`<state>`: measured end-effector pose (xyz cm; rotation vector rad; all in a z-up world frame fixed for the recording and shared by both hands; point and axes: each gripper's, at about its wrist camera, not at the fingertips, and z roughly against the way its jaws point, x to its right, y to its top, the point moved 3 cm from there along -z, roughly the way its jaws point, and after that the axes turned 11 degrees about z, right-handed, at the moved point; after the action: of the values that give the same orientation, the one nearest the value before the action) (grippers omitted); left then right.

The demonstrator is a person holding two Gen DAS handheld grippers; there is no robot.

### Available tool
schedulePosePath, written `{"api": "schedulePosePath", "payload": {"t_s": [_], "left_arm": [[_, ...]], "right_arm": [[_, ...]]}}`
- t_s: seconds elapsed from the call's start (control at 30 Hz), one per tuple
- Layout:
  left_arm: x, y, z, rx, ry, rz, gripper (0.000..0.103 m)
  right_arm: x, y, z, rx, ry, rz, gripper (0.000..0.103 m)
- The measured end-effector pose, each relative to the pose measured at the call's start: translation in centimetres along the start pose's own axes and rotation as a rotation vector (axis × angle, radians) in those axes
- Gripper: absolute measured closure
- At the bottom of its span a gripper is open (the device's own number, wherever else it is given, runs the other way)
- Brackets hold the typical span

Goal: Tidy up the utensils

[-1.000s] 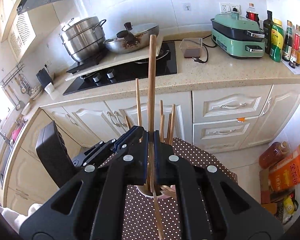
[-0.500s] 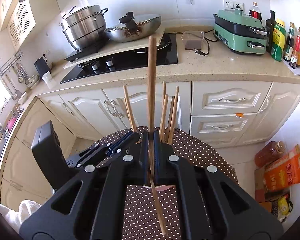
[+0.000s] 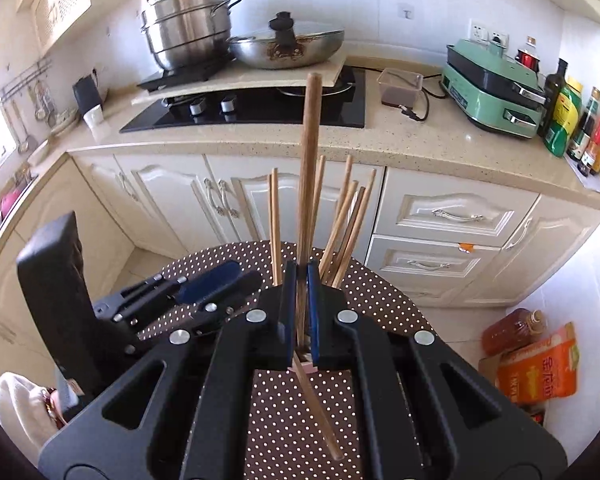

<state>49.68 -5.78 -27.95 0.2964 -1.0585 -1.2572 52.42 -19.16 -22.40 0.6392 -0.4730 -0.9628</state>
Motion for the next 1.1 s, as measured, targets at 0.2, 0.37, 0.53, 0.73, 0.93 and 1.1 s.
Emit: {"api": "schedulePosePath", "payload": {"t_s": [0.2,0.37,0.53,0.73,0.93,1.1], "left_arm": [[-0.3,0.7,1.1,-0.009,0.035,0.009,0.073],[-0.1,1.2,1.8,-0.024,0.065,-0.008,0.069],[-0.2,1.3,2.4,-0.044,0.094,-0.008,0.068],[0.0,1.6,3.5,-0.054,0.114,-0.029,0.064],[0.3,2.1,4.7,-0.056,0.125,-0.046,0.059],[0.5,2.4,6.0,-0.067,0.134,-0.061,0.055]], "right_arm": [[0.3,-0.4,0.1,-0.018,-0.001,-0.025,0.097],[0.0,-0.7,0.4,-0.013,0.013,-0.040,0.097],[-0.4,-0.6,0.3,-0.019,-0.007,-0.005,0.097],[-0.4,-0.8,1.0,-0.004,-0.012,-0.048,0.096],[-0.6,-0.8,2.1,0.008,-0.017,-0.070,0.096],[-0.8,-0.9,3.2,0.018,-0.029,-0.095,0.096]]}}
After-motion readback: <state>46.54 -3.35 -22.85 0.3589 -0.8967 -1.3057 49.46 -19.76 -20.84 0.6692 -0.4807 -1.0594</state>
